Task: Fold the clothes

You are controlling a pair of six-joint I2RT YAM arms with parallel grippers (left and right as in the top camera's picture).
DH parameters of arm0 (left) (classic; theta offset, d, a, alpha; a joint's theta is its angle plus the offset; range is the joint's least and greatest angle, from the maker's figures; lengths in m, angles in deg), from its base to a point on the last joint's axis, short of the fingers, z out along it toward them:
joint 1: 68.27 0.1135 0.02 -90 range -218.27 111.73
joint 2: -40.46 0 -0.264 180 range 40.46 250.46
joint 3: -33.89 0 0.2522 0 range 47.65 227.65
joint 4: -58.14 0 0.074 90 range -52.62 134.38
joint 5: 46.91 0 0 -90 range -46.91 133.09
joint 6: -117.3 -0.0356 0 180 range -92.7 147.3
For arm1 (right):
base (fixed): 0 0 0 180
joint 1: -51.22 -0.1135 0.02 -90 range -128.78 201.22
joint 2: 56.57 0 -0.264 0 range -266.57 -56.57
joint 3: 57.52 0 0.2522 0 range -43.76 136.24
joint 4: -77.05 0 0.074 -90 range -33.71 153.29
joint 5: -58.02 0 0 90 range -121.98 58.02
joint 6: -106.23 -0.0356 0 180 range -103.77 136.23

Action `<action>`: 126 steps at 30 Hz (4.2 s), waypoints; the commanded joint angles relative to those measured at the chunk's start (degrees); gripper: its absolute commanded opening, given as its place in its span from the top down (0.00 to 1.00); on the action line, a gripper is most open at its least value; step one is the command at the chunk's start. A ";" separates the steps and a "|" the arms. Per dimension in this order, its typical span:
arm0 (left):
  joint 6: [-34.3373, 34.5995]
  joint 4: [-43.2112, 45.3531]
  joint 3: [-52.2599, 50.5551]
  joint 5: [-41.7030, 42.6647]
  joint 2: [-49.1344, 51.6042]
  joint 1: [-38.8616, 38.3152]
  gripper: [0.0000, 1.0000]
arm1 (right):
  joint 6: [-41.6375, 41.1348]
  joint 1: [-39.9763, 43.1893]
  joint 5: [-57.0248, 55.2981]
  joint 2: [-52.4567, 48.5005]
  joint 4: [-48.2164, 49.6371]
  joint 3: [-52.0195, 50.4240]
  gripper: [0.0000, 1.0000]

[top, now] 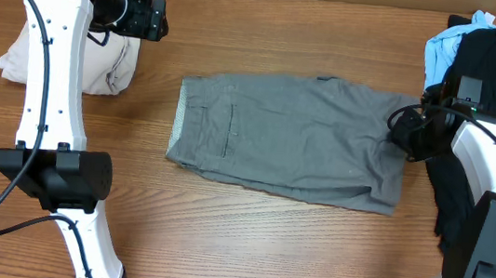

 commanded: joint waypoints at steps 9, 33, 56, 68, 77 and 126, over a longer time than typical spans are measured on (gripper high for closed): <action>-0.92 -2.95 -0.59 0.72 5.05 -1.51 0.16 | 9.01 0.46 12.35 0.68 -4.81 2.84 0.04; -12.13 -8.17 -0.94 8.15 20.68 -1.14 0.17 | 9.97 1.64 5.49 1.29 -14.86 13.20 0.08; -23.63 -5.77 -6.82 14.16 21.35 -1.27 0.07 | 10.10 -1.20 7.85 0.48 -8.48 5.14 0.10; -23.28 1.33 -18.97 13.03 21.35 -3.32 0.04 | 10.10 -0.46 4.35 0.48 -7.21 5.09 0.06; -14.08 8.81 -26.23 0.98 21.35 -7.23 0.01 | 10.10 -0.46 4.35 0.48 -7.21 5.09 0.06; 9.88 -8.94 4.26 -2.97 8.11 -7.87 0.96 | -0.90 -8.79 9.86 0.22 11.30 -6.21 0.96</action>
